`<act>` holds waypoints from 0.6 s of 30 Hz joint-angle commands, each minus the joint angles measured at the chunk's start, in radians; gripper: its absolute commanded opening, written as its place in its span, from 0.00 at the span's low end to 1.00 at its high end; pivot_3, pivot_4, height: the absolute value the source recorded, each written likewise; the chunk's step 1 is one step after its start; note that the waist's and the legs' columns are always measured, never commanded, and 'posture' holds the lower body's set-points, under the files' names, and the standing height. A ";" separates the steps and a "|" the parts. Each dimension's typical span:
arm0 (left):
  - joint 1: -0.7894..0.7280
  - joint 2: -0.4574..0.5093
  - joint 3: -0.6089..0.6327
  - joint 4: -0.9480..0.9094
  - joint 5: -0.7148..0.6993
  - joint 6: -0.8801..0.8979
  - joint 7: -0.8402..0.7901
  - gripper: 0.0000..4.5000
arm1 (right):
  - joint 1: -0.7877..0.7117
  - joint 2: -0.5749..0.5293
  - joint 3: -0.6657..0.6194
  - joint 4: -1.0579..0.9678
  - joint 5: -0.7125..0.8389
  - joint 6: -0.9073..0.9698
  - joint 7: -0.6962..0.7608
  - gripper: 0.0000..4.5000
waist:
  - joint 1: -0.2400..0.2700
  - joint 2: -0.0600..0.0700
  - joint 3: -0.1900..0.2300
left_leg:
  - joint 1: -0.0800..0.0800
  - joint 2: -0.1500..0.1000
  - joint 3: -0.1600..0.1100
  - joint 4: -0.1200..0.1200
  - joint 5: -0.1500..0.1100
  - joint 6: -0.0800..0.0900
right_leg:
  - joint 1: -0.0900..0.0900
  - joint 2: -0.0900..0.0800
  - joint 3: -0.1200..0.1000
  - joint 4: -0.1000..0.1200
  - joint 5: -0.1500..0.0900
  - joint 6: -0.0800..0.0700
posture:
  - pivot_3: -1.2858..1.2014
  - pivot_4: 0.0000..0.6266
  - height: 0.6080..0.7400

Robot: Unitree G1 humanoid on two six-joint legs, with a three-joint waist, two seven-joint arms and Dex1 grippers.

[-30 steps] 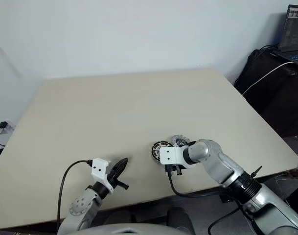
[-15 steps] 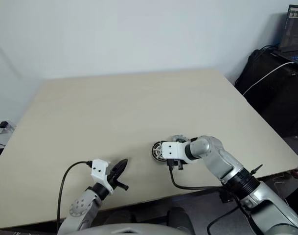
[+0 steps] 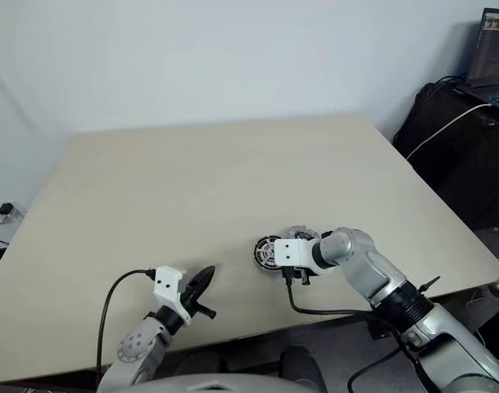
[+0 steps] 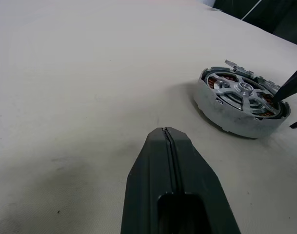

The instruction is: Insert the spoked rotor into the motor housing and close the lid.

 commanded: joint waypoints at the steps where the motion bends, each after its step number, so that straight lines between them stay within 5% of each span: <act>1: -0.008 -0.009 -0.002 -0.043 -0.014 -0.013 0.001 0.00 | -0.022 0.016 -0.008 0.027 -0.019 -0.017 -0.004 0.38 | -0.001 0.000 0.000 | 0.000 0.000 0.000 0.000 0.000 0.000 | 0.000 0.000 0.000 0.000 0.000 0.000 | 0.52 0.00 1.00; 11: -0.009 -0.012 0.000 -0.041 -0.014 -0.017 0.005 0.00 | -0.034 0.049 -0.011 0.074 -0.051 -0.033 -0.013 0.38 | -0.012 -0.002 -0.002 | 0.008 0.002 0.000 0.000 0.001 -0.001 | 0.002 0.000 0.000 0.001 0.000 0.001 | 0.52 0.00 1.00; 18: -0.010 -0.014 -0.001 -0.037 -0.015 -0.019 0.004 0.00 | -0.027 0.053 -0.024 0.074 -0.061 -0.037 -0.014 0.03 | -0.012 -0.002 -0.003 | 0.009 0.004 0.000 0.000 0.001 -0.001 | 0.003 0.001 0.000 0.001 0.000 0.001 | 0.52 0.00 1.00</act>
